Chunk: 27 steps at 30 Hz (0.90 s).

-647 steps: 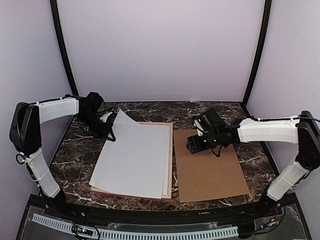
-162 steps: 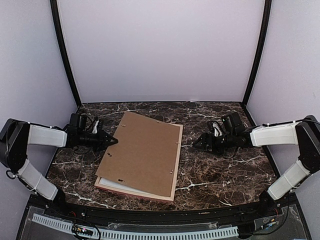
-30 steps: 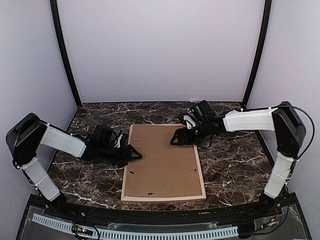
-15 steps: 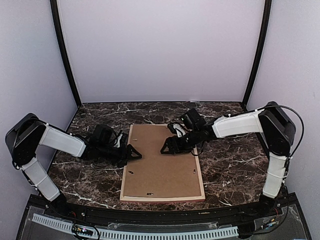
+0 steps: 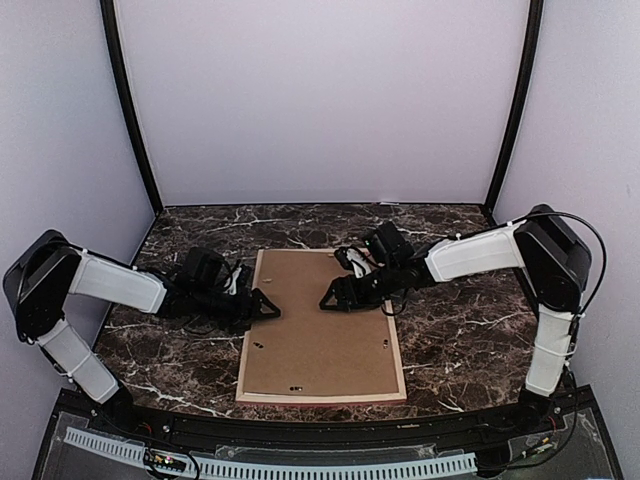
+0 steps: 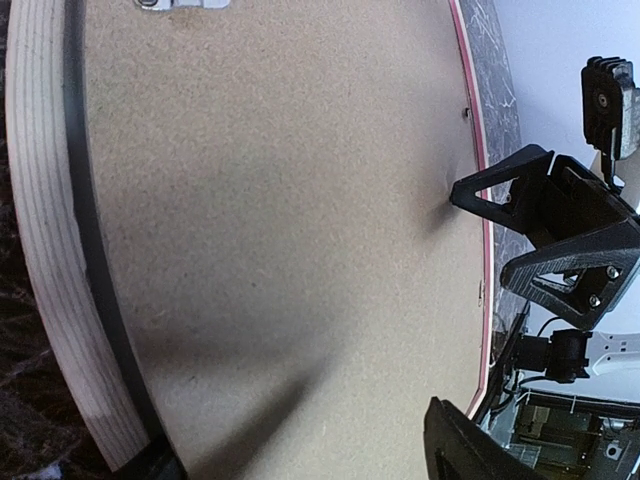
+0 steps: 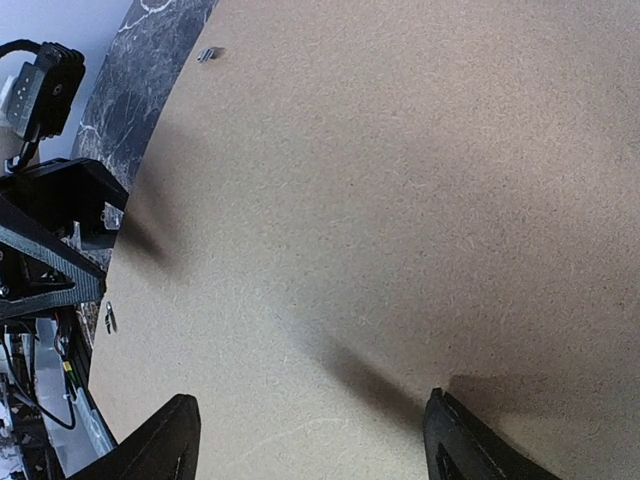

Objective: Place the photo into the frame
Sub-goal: Place the backboard on the frame body.

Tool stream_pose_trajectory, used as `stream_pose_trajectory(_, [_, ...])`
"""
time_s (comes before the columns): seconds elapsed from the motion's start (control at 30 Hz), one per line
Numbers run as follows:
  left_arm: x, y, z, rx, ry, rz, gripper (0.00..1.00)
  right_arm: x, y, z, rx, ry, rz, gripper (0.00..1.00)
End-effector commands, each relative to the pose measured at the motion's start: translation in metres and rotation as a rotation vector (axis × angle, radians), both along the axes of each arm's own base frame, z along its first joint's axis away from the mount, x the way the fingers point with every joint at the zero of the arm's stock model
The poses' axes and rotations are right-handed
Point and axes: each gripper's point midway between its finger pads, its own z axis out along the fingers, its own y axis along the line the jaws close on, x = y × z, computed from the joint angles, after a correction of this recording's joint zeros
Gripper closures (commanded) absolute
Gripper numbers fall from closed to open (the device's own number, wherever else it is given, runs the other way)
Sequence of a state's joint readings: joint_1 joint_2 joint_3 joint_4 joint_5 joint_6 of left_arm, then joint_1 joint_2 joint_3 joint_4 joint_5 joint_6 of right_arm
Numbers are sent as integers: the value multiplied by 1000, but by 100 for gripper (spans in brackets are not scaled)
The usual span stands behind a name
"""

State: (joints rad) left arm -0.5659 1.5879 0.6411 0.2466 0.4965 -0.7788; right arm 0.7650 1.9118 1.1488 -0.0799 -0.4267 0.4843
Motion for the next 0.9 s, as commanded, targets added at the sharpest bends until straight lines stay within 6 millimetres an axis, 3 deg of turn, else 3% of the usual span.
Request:
stream_pose_trajectory(0.0, [-2,13,3,69,-18,15,25,-13,-17,-31,-86,60,-18,22])
stream_pose_trajectory(0.53, [4,30,24,153,-95,54,23,-15,-23,-39,-115,59,-17,22])
stream_pose_trajectory(0.87, [11,40,26,246,-138,54,22,-14,-24,-31,-133,41,-4,21])
